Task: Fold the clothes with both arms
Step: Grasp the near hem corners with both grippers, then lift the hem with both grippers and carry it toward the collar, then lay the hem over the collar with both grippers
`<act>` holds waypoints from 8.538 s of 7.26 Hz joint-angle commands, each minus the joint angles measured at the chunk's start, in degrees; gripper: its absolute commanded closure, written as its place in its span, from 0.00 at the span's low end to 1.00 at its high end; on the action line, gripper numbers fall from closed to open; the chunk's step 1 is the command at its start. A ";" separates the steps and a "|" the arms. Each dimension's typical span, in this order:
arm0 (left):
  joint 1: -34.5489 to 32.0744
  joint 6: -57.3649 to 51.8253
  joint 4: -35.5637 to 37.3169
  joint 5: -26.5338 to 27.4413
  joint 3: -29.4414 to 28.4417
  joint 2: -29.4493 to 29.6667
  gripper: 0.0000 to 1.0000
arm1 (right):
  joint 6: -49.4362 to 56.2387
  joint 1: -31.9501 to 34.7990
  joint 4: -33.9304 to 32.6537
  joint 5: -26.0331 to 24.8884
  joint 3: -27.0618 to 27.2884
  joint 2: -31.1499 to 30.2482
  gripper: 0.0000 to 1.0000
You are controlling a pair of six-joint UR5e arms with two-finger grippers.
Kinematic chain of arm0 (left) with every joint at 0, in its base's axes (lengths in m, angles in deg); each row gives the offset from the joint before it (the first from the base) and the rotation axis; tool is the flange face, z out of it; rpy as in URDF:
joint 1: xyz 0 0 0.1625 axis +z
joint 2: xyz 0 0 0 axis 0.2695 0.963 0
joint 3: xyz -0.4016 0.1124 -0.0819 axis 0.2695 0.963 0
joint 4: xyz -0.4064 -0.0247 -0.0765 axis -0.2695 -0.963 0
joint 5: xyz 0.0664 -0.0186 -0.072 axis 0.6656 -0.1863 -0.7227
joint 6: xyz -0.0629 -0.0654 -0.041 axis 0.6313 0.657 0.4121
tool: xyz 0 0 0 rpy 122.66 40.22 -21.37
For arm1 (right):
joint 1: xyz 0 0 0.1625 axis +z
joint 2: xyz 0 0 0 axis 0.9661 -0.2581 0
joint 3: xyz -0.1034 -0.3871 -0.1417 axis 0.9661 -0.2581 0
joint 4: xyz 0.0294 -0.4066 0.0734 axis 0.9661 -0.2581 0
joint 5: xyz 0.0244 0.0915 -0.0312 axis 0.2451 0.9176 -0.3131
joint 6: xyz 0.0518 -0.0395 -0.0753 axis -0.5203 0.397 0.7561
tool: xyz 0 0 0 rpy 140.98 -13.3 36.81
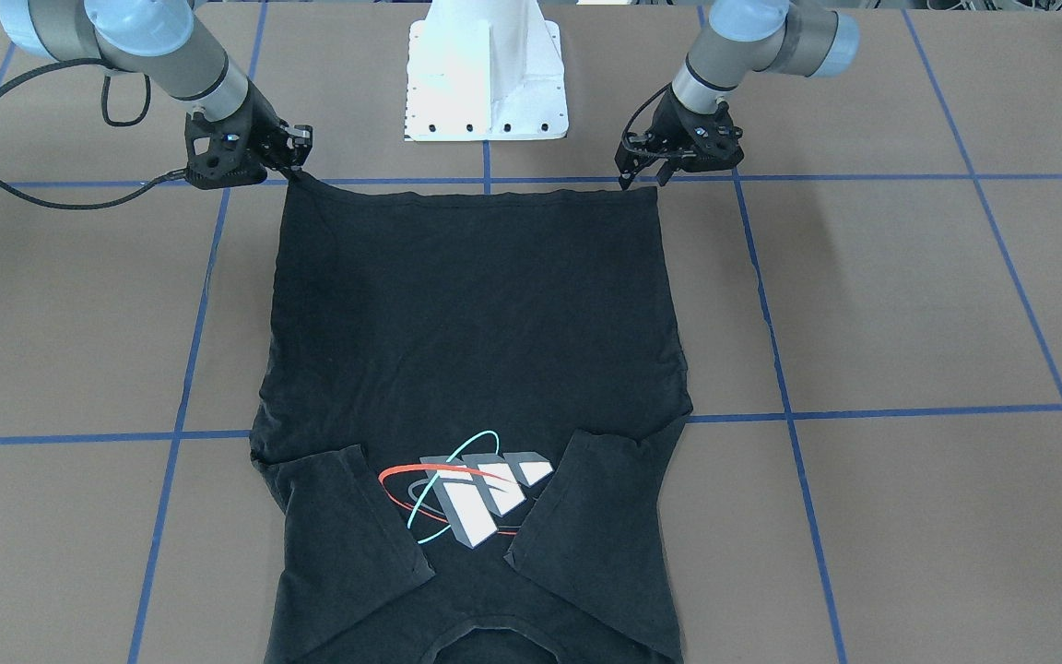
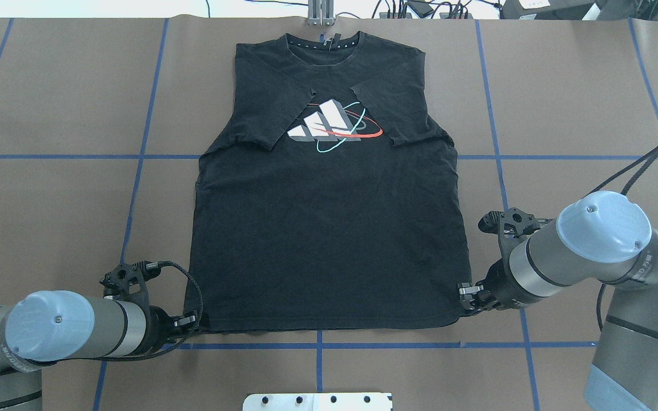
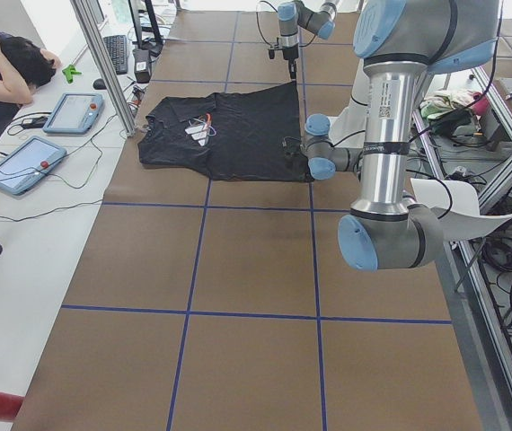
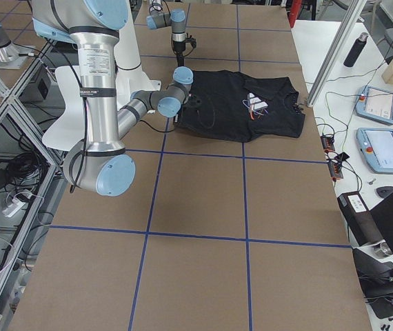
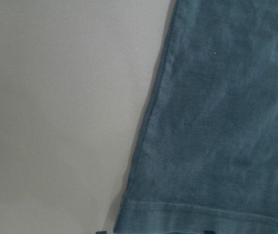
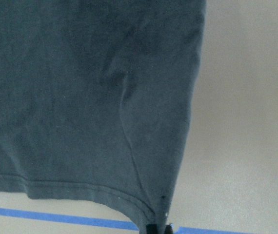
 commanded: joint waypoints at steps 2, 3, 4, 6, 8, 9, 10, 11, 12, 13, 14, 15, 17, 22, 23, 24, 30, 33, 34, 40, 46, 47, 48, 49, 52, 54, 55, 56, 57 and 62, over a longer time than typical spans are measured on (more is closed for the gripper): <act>0.01 0.00 0.00 0.09 -0.94 0.59 0.27 | 0.00 0.09 0.00 0.00 0.13 -0.09 1.00; 0.01 0.00 0.00 0.09 -0.95 0.60 0.27 | 0.00 0.09 0.00 0.00 0.13 -0.09 1.00; 0.01 0.00 0.00 0.09 -1.03 0.86 0.30 | 0.00 0.09 0.00 0.00 0.13 -0.09 1.00; 0.01 0.26 0.00 0.09 -1.30 1.21 0.46 | 0.00 0.18 0.00 0.00 0.13 -0.09 1.00; -0.34 0.44 0.00 0.09 -1.12 1.82 0.87 | 0.00 0.18 0.00 0.00 0.22 -0.18 1.00; -0.60 0.44 0.09 0.09 -1.12 1.83 0.97 | 0.00 0.18 0.00 0.00 0.22 -0.18 1.00; -0.78 0.44 0.09 0.09 -1.21 1.74 1.00 | 0.00 0.18 0.00 0.00 0.22 -0.26 1.00; -1.13 0.44 0.09 0.09 -1.21 1.74 1.00 | 0.00 0.18 0.00 0.00 0.22 -0.26 1.00; -1.30 0.44 0.09 0.09 -1.21 1.74 1.00 | 0.00 0.18 0.00 0.00 0.22 -0.26 1.00; -1.39 0.44 0.09 -0.08 -0.86 1.74 1.00 | 0.09 0.18 0.00 0.00 0.22 -0.35 1.00; -1.57 0.44 0.09 -0.26 0.36 1.56 1.00 | 0.09 0.26 0.00 0.17 1.00 -0.70 1.00; -1.66 0.35 0.09 -0.78 2.72 0.43 1.00 | 0.00 0.44 0.00 4.09 2.49 -2.53 1.00; -1.57 0.44 0.79 -2.28 9.57 -4.30 1.00 | 0.00 0.53 -0.09 8.15 5.83 -8.50 1.00; 7.01 4.36 5.36 -12.64 17.59 -6.79 1.00 | -0.18 0.53 -0.35 21.17 8.55 -12.38 1.00; 7.65 5.70 5.36 -12.83 18.21 -6.27 1.00 | -0.18 0.61 -0.35 21.35 10.05 -13.09 1.00; 6.79 5.71 5.62 -12.91 19.78 -5.65 1.00 | -0.09 2.27 -0.44 22.31 10.32 -12.40 1.00; -21.47 1.44 5.54 -26.25 18.83 1.12 1.00 | 0.52 20.98 -0.53 22.23 4.99 -3.97 1.00; -30.29 -3.59 4.93 -29.00 9.03 6.98 1.00 | 1.14 29.24 -0.18 25.12 -8.34 6.11 1.00; -30.40 -3.78 4.92 -28.48 4.55 10.40 1.00 | 2.01 31.70 -0.09 26.09 -13.27 9.63 1.00; -35.58 -4.13 1.94 -27.51 -12.17 21.14 1.00 | 5.87 34.71 0.00 25.49 -31.15 23.99 1.00; -37.25 -3.95 -6.85 -26.54 -25.20 24.06 1.00 | 9.14 34.98 0.09 25.05 -37.91 24.78 1.00; -37.34 -3.78 -6.85 -26.36 -25.73 24.84 1.00 | 9.31 34.89 0.09 24.96 -38.88 25.65 1.00; -37.25 -3.34 -6.68 -26.28 -26.43 26.33 1.00 | 9.23 34.89 0.00 24.87 -39.15 26.62 1.00; -37.17 -1.51 -6.42 -26.27 -28.70 28.70 1.00 | 9.14 34.89 0.00 24.87 -39.85 27.76 1.00; -37.25 0.97 -6.15 -23.90 -32.94 33.03 1.00 | 8.70 34.72 0.00 24.79 -41.79 30.32 1.00; -38.21 0.88 -6.15 -23.99 -32.94 32.94 1.00 | 8.79 35.24 0.00 24.61 -43.37 32.16 1.00; -39.09 0.45 -6.06 -24.08 -32.94 32.94 1.00 | 8.79 36.03 0.00 24.61 -43.46 32.60 1.00; -39.62 0.27 -5.98 -24.16 -33.03 32.94 1.00 | 8.79 36.30 0.00 24.61 -45.20 34.09 1.00; -39.63 0.27 -6.06 -24.08 -33.46 32.94 1.00 | 8.96 36.30 0.00 24.61 -46.70 34.71 1.00; -39.63 -0.09 -6.85 -23.90 -35.66 32.59 1.00 | 9.58 36.21 0.09 22.86 -51.54 34.80 1.00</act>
